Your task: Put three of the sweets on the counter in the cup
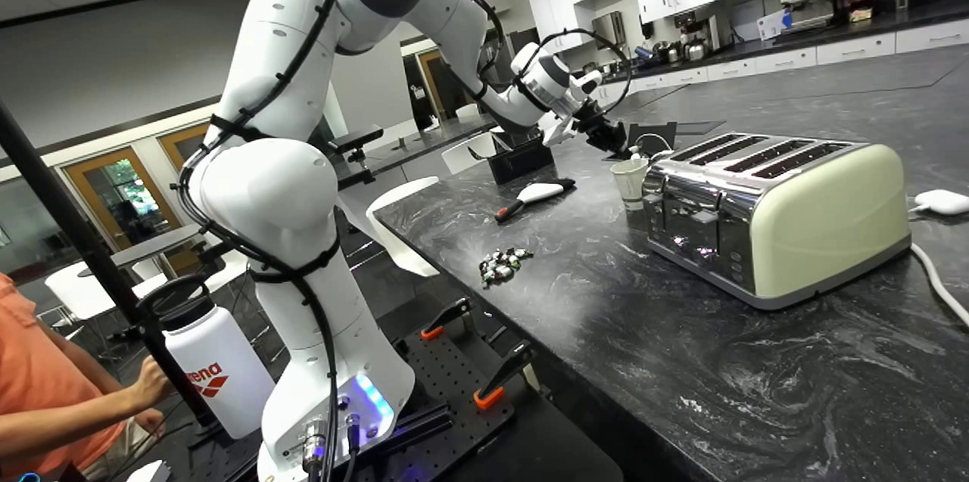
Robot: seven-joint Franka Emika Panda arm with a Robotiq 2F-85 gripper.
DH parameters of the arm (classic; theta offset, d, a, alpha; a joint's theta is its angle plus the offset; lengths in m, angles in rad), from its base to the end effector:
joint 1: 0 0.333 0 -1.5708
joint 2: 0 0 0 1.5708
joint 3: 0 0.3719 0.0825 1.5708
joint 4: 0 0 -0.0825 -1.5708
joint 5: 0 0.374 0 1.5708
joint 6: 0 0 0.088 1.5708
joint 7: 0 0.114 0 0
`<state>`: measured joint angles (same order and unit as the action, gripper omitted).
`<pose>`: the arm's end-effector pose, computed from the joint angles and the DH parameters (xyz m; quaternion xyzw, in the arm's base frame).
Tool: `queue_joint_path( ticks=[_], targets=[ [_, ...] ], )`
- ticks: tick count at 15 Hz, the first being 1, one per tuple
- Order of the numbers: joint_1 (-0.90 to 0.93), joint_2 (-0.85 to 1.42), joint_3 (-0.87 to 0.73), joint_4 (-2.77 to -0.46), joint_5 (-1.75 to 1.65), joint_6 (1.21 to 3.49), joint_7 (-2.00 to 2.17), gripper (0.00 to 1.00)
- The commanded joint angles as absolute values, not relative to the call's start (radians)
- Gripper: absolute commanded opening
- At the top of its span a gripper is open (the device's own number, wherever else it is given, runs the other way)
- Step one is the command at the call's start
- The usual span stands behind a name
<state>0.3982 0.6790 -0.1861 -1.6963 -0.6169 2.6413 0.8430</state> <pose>0.7043 0.1883 0.2737 0.9645 -0.0308 0.2215 0.1405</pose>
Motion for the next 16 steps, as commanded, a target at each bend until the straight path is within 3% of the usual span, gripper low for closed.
queue_joint_path(
  ticks=[1,9,16],
  targets=[
    [0.392,0.702,-0.179,-1.651,-0.584,2.606,0.800,0.40],
    [0.429,0.582,-0.155,-1.768,-0.568,2.609,0.802,0.98],
    [0.401,0.262,0.033,-2.119,-0.357,2.442,0.736,1.00]
  ],
)
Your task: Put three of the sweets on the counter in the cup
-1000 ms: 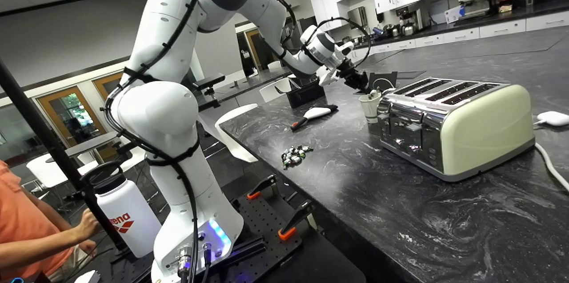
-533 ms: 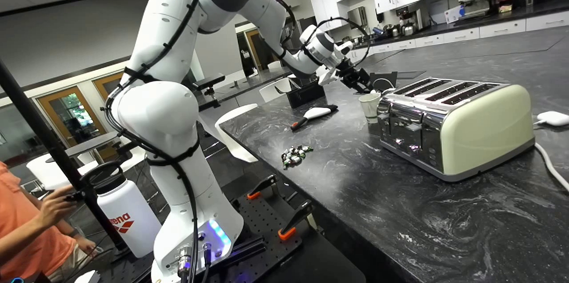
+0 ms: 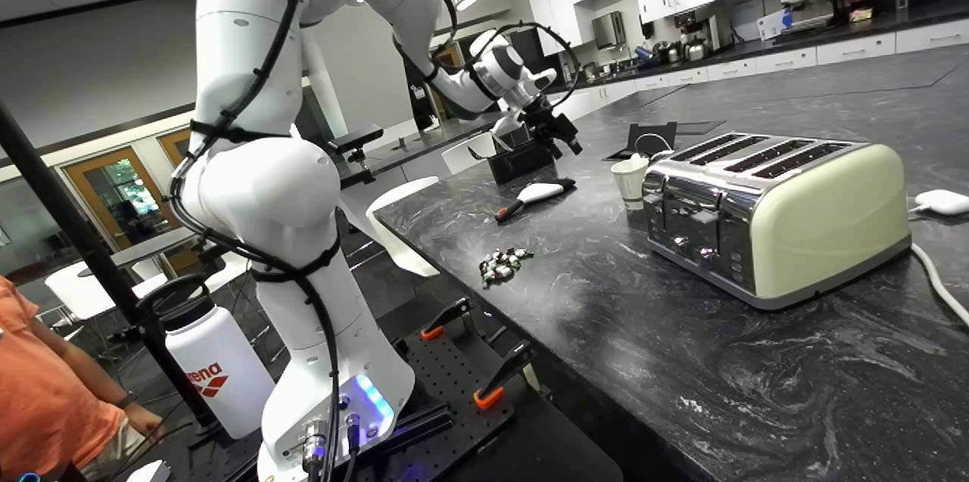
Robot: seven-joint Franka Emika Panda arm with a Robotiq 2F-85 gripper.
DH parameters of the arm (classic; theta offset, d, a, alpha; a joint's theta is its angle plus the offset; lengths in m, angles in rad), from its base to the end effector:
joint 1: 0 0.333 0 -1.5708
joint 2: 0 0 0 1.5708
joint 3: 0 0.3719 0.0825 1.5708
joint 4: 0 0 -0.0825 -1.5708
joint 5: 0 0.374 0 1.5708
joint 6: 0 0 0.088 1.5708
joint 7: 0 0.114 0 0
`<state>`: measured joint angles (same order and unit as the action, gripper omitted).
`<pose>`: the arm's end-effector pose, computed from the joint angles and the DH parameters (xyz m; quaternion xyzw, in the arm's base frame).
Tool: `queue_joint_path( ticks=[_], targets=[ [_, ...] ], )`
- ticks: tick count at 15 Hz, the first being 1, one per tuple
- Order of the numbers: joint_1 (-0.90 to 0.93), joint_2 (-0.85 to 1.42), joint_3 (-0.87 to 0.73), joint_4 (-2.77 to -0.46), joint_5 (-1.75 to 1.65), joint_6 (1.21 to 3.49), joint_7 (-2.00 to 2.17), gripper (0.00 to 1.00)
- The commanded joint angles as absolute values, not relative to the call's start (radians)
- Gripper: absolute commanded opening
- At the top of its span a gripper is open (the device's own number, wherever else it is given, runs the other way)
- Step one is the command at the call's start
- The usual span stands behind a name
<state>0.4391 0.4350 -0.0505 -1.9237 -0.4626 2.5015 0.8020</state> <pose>0.6064 0.2527 0.3284 0.9844 -0.0260 0.1461 0.0941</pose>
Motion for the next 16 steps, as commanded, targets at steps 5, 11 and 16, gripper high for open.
queue_joint_path(
  ticks=[5,11,16],
  targets=[
    [0.344,0.175,0.130,-2.345,-0.130,2.460,0.691,1.00],
    [0.310,0.201,0.160,-2.531,0.020,2.694,0.666,1.00],
    [0.321,0.234,0.163,-2.591,0.052,2.835,0.660,1.00]
  ],
)
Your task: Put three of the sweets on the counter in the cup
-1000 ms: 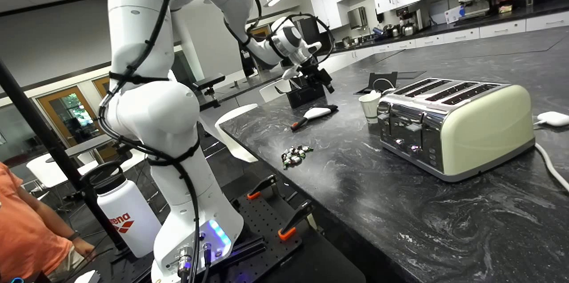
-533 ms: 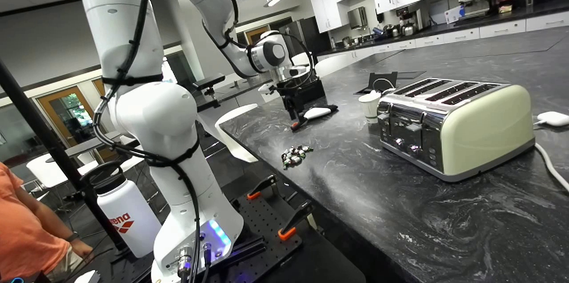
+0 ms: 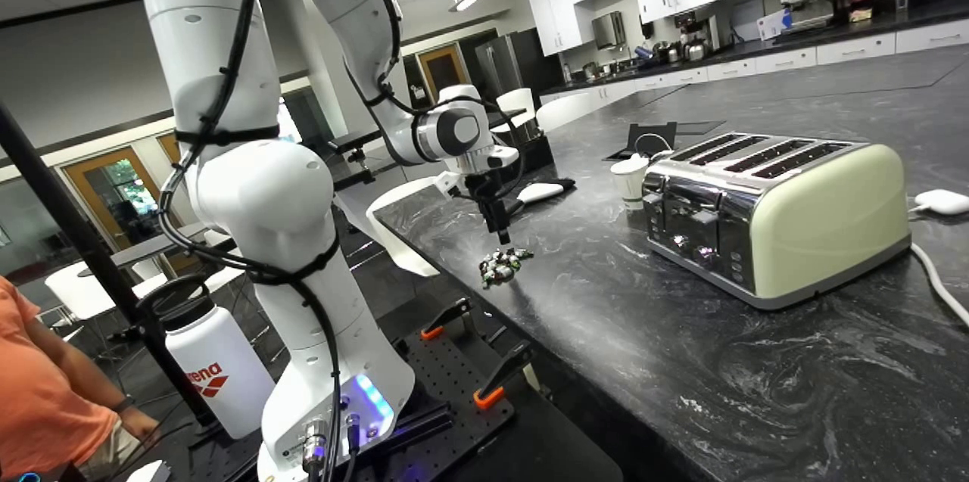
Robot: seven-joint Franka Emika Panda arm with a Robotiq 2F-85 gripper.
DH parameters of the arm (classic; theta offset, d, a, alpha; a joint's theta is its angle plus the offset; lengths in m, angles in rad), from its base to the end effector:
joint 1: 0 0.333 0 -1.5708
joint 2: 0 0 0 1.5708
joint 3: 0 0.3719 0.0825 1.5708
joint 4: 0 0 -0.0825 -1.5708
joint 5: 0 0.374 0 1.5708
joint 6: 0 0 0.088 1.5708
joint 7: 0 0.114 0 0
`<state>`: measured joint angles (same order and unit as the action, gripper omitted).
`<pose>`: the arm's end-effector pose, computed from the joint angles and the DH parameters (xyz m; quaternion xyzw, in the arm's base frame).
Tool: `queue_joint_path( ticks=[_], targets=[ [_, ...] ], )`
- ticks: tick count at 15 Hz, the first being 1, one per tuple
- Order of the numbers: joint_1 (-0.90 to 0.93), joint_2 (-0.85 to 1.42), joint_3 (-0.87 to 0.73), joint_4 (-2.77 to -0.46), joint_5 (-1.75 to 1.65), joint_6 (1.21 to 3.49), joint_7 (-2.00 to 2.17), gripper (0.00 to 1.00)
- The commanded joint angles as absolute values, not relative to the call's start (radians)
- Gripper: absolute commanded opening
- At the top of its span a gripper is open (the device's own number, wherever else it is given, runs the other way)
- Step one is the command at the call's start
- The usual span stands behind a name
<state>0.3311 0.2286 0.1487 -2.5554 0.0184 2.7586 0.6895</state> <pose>0.4061 0.2121 0.2400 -0.9931 0.1149 0.0208 0.0104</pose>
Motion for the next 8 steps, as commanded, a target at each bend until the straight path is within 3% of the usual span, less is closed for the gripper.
queue_joint_path(
  ticks=[1,8],
  targets=[
    [0.324,0.243,0.161,-2.595,0.052,2.854,0.662,1.00],
    [0.387,0.310,0.095,-2.583,-0.002,2.937,0.701,1.00]
  ],
)
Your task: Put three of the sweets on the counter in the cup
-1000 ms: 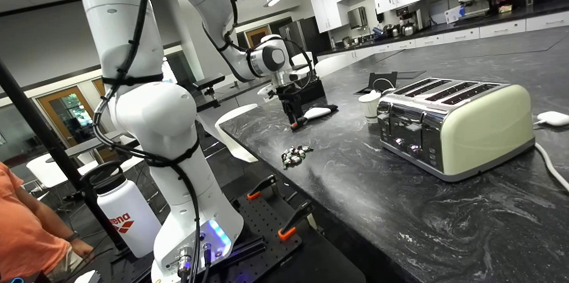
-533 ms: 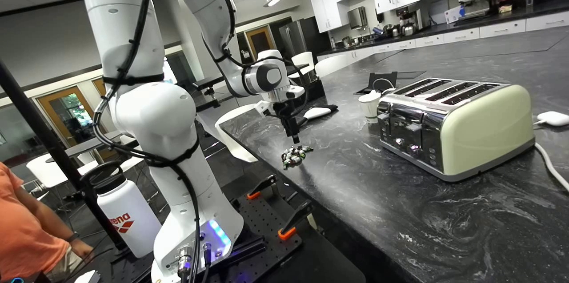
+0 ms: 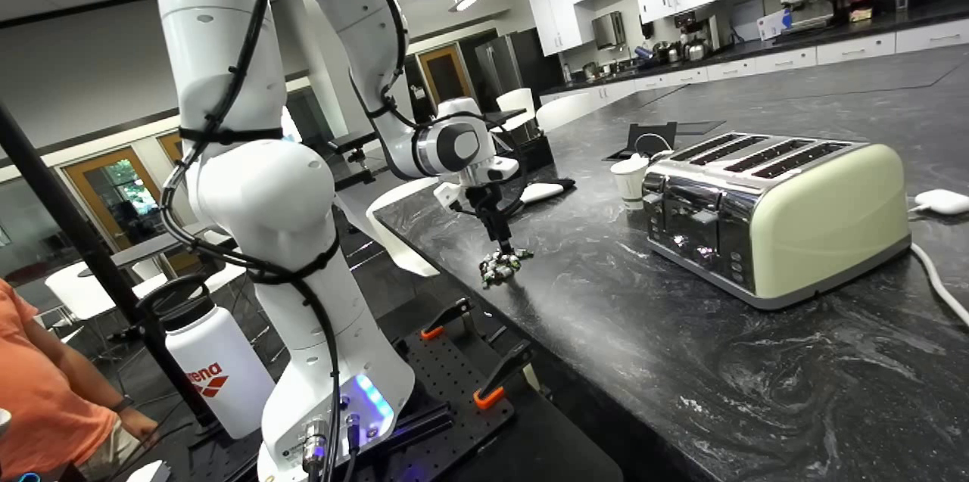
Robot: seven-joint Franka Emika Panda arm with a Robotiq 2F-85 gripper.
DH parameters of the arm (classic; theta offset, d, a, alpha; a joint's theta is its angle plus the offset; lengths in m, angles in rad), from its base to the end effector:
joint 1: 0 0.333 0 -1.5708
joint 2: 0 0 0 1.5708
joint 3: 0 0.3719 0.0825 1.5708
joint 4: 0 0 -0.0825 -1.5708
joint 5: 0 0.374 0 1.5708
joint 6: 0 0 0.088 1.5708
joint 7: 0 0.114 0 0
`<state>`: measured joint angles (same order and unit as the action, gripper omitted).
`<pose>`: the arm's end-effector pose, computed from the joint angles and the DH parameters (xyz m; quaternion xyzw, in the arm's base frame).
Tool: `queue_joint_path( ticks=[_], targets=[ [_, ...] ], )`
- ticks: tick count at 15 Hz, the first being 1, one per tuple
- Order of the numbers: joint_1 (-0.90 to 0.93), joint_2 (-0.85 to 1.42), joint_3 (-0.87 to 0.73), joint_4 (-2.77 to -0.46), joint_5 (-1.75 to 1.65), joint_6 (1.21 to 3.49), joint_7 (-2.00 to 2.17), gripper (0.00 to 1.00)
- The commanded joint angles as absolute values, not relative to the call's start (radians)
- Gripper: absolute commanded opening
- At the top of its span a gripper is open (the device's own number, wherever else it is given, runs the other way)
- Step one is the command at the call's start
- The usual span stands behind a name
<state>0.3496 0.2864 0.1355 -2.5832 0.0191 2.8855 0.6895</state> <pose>0.4014 0.2126 0.2169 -0.9932 0.1140 0.0044 0.0230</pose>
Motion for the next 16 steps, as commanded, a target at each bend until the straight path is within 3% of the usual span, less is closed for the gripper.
queue_joint_path(
  ticks=[1,10,11,16],
  targets=[
    [0.408,0.319,0.073,-2.581,-0.019,2.949,0.711,1.00],
    [0.623,0.403,-0.132,-2.549,-0.032,3.085,0.711,1.00],
    [0.640,0.411,-0.144,-2.543,-0.023,3.086,0.706,0.83],
    [0.686,0.443,-0.173,-2.513,0.003,3.080,0.694,0.43]
  ],
)
